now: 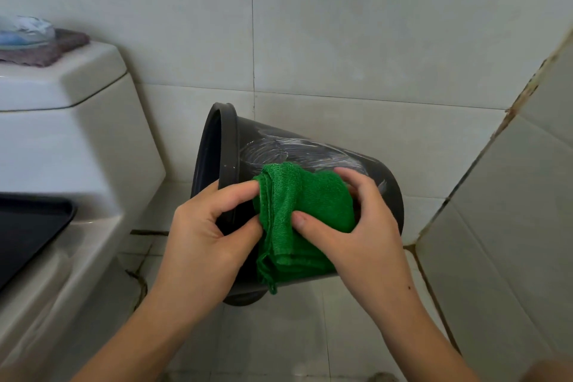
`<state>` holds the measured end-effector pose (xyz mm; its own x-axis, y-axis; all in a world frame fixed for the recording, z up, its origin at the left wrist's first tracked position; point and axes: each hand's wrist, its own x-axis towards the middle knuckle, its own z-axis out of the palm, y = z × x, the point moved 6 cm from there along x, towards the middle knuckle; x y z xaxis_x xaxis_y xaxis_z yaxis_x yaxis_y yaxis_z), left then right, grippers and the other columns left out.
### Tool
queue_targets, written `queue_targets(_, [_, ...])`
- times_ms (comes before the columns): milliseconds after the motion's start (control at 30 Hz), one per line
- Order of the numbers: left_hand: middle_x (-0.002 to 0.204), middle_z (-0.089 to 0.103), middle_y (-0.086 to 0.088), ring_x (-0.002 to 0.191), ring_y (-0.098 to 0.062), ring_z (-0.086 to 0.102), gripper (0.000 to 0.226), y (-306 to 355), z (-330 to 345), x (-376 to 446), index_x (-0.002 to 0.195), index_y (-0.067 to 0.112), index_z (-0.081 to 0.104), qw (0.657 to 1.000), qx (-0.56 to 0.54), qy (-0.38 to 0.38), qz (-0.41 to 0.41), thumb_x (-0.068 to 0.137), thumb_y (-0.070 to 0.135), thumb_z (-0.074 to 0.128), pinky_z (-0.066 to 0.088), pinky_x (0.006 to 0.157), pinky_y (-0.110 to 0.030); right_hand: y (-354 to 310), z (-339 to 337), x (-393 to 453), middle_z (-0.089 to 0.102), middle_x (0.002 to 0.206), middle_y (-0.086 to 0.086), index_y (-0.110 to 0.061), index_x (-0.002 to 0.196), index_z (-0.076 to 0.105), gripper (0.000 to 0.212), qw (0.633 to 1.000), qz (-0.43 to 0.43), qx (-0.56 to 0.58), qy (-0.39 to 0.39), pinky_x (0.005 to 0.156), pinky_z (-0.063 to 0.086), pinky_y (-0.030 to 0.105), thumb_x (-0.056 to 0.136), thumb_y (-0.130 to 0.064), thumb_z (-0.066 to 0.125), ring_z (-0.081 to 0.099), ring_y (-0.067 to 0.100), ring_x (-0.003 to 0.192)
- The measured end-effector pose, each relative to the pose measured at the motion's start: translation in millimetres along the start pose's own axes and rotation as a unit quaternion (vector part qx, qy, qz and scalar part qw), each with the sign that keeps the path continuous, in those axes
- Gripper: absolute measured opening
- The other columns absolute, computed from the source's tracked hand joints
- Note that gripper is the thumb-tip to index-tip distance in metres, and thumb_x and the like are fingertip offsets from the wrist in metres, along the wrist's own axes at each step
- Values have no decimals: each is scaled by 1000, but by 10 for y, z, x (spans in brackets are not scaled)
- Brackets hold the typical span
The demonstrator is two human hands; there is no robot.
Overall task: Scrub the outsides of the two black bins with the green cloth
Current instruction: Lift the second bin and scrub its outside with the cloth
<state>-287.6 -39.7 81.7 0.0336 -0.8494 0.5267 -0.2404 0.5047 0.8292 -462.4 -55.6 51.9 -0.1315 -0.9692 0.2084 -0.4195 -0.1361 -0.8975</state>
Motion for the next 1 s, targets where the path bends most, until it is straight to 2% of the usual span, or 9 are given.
queue_targets(167, [94,74,21,89,7,68,48,-18,22,0,91,58,72,1000,1,-6,-5,76,12,67,47,75,-5,-77,-18,1,72,89,-9,-29,91,68,52,997,-13,76,-11,73,58,35,48,-56,82,69,6,82])
queue_targets(333, [92,71,35,93,15,65,62,-66,-83,18,101,56,67,999,34,24,-23,83,-3,71,43,79,0,-94,-273,90,73,86,-8,-24,91,62,42,983,-22,181,34,65,58,30,60,-21,90,71,11,79])
queue_targets(433, [87,71,36,89,16,64,69,-43,-175,27,102,53,65,998,38,36,-25,84,-13,65,44,77,0,3,-549,195,76,85,-3,-19,92,69,38,959,9,273,81,61,58,28,57,-28,78,73,15,77])
queue_targets(567, [100,69,36,97,15,63,63,60,-214,29,114,49,66,999,12,48,8,78,-3,70,45,84,-2,181,-761,304,76,86,-4,-20,94,71,40,957,48,271,93,61,57,24,56,-33,75,73,12,79])
queue_targets(633, [111,67,35,106,13,61,71,108,-207,20,126,45,55,998,11,57,22,76,-3,67,45,90,-5,262,-761,334,75,88,-3,-20,96,71,43,960,69,262,72,60,56,23,56,-35,75,72,13,80])
queue_targets(800, [93,73,29,90,10,68,102,-50,-146,25,148,39,19,995,-48,29,-80,79,-20,65,48,78,-4,409,-658,363,76,86,-2,-21,98,69,42,951,112,286,28,61,56,27,58,-30,73,72,14,78])
queue_targets(833, [97,72,30,93,10,67,100,-67,-142,40,149,34,27,994,-49,15,-93,74,-15,72,48,79,-5,417,-650,365,75,84,-3,-21,96,69,39,951,111,286,30,60,55,27,58,-28,73,72,14,76])
queue_targets(900, [100,75,18,92,2,70,65,-101,-151,91,124,33,60,993,-56,-9,-108,69,2,72,51,76,-11,413,-630,365,75,81,-4,-21,94,67,37,952,105,287,30,56,55,26,58,-23,74,72,13,72])
queue_targets(1000, [89,77,3,80,-10,73,23,-203,-178,128,94,29,71,973,-139,9,-185,77,13,72,56,64,-18,436,-585,362,73,73,-5,-17,94,63,33,949,105,297,26,49,52,22,64,-10,74,71,12,65])
